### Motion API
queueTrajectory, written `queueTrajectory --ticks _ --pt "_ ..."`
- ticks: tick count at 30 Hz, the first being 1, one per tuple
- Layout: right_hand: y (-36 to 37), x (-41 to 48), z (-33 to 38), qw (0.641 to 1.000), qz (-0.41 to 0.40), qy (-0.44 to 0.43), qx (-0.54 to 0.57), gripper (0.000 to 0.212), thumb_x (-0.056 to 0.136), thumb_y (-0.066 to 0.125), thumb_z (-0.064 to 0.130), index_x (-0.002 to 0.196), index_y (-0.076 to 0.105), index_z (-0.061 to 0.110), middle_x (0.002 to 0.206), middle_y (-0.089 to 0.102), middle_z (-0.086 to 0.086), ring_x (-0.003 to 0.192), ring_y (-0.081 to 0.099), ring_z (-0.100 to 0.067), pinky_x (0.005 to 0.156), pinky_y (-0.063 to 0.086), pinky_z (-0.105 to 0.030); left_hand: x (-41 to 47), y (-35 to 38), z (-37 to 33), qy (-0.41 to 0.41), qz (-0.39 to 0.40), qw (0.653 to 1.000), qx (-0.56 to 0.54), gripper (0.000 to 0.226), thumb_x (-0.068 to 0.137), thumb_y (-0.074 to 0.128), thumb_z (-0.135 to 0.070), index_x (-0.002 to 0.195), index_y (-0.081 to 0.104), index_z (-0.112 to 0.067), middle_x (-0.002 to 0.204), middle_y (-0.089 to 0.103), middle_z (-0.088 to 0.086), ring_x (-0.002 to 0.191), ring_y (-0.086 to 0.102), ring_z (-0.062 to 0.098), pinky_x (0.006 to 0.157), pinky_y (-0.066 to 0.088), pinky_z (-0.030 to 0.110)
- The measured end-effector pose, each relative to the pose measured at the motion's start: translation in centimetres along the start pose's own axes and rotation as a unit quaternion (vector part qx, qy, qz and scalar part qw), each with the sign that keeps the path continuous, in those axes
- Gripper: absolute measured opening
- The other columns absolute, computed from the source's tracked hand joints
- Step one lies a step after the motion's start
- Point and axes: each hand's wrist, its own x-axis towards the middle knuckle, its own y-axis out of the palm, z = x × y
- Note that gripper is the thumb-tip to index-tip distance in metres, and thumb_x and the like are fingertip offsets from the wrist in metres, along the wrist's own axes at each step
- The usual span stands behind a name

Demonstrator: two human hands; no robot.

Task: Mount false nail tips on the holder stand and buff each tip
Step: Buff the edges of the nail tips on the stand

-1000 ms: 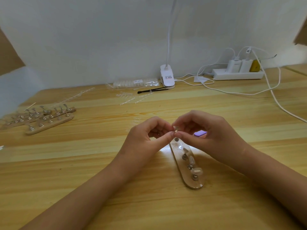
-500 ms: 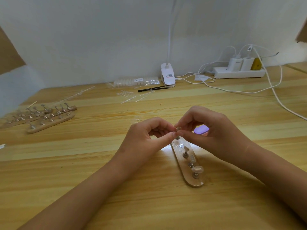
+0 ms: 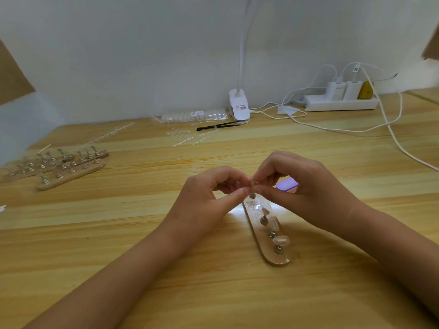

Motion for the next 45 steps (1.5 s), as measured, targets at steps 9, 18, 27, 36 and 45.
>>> queueTrajectory --ticks 9,18,27,36,45 --pt "-0.3 0.0 -0.2 1.0 0.019 -0.01 -0.014 0.009 0.083 0.074 0.011 0.091 0.07 0.008 0.085 0.064 0.004 0.077 0.061 -0.011 0.073 0.049 -0.017 0.1 -0.3 0.1 0.045 0.02 0.997 0.06 0.013 0.088 0.073 -0.009 0.096 0.072 -0.019 0.087 0.069 -0.012 0.085 0.063 0.007 0.079 0.049 0.017" --pt "-0.3 0.0 -0.2 0.999 0.019 -0.02 -0.022 0.009 0.084 0.073 0.014 0.091 0.07 0.01 0.086 0.063 0.001 0.078 0.062 -0.014 0.072 0.052 -0.029 0.1 -0.3 0.1 0.047 0.029 0.996 0.065 0.009 0.089 0.071 -0.011 0.095 0.072 -0.018 0.087 0.068 -0.013 0.085 0.063 0.009 0.078 0.051 0.021" --pt "0.0 -0.1 -0.2 1.0 -0.004 0.006 -0.005 0.01 0.082 0.075 0.011 0.089 0.069 0.009 0.08 0.062 0.008 0.074 0.06 -0.008 0.071 0.045 -0.012 -0.1 0.2 0.1 0.008 0.006 1.0 0.02 0.012 0.088 0.074 -0.012 0.092 0.071 -0.023 0.083 0.071 -0.019 0.082 0.067 0.0 0.078 0.049 0.012" --pt "0.5 0.0 -0.3 0.999 -0.021 0.011 0.039 0.017 0.083 0.068 0.023 0.091 0.071 0.008 0.085 0.065 0.004 0.079 0.063 -0.011 0.073 0.048 -0.015 -0.2 0.2 0.1 -0.012 -0.018 1.0 -0.018 0.012 0.085 0.075 -0.013 0.087 0.071 -0.023 0.083 0.073 -0.009 0.083 0.069 0.006 0.079 0.051 0.015" --pt "0.7 -0.1 0.0 0.984 -0.067 0.054 0.155 0.021 0.082 0.069 0.026 0.101 0.071 0.017 0.086 0.069 0.007 0.08 0.068 -0.012 0.076 0.051 -0.016 0.2 0.2 0.4 -0.002 -0.015 0.992 -0.126 0.007 0.086 0.071 -0.02 0.093 0.07 -0.023 0.089 0.072 0.002 0.092 0.069 0.019 0.088 0.053 0.027"
